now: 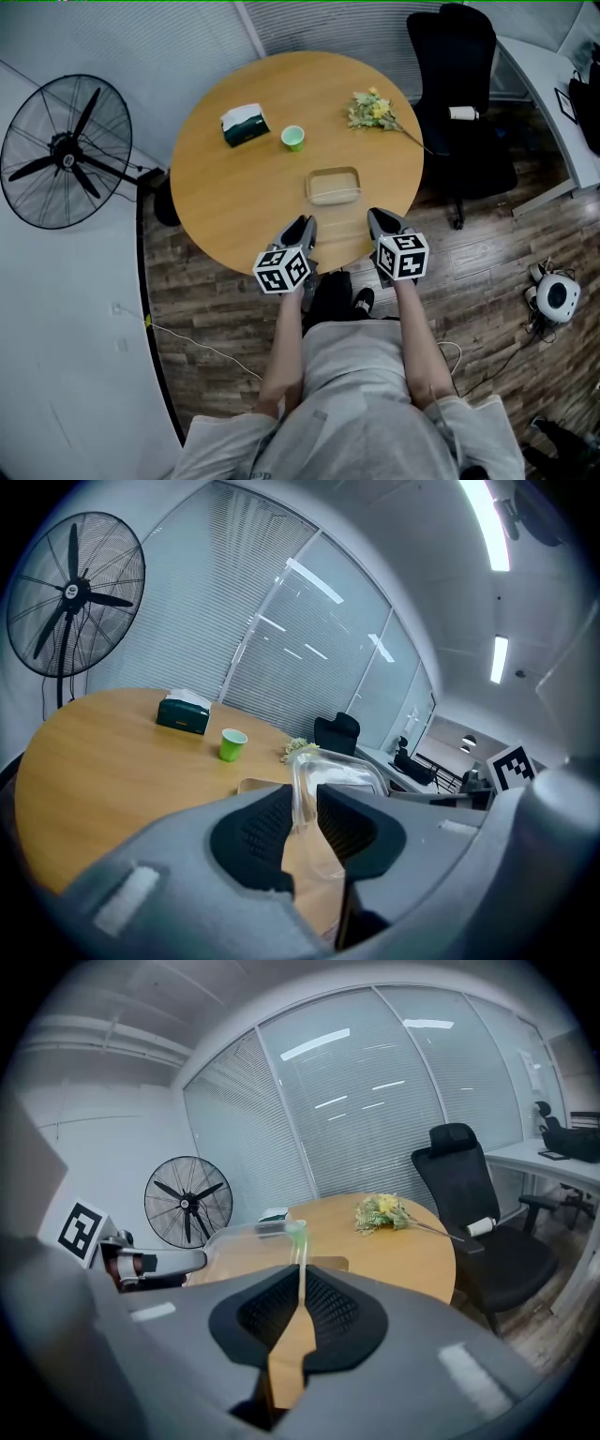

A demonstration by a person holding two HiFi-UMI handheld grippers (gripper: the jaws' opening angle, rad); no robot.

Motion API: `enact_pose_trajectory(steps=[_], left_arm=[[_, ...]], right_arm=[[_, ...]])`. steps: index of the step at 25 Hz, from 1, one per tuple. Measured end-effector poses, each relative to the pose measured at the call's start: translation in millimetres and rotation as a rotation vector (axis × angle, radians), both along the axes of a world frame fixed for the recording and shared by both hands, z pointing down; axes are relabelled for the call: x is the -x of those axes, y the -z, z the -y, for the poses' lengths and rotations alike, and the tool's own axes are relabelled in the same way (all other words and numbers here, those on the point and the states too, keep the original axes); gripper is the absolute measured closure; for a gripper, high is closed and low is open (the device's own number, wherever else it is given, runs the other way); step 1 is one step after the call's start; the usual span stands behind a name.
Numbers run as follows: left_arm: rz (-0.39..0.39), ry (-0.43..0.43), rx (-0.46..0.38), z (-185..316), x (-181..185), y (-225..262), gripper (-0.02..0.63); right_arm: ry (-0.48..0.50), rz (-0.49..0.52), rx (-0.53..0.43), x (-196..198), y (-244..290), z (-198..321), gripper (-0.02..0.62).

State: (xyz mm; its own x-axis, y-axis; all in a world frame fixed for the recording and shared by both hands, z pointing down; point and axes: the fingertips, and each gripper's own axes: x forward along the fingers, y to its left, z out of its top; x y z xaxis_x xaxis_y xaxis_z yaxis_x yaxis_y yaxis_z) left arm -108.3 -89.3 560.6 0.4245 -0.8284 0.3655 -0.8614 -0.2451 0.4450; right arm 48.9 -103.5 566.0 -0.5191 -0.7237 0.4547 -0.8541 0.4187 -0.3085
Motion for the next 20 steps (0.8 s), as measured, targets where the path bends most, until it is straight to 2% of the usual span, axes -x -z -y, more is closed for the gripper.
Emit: enact_pose_trajectory(steps=[20], left_arm=[[-0.001,-0.011,0.002,4.2,-7.6,0.8,0.522]], right_arm=[[-0.008,0.001,-0.004,-7.7,1.7,1.0,0.578]])
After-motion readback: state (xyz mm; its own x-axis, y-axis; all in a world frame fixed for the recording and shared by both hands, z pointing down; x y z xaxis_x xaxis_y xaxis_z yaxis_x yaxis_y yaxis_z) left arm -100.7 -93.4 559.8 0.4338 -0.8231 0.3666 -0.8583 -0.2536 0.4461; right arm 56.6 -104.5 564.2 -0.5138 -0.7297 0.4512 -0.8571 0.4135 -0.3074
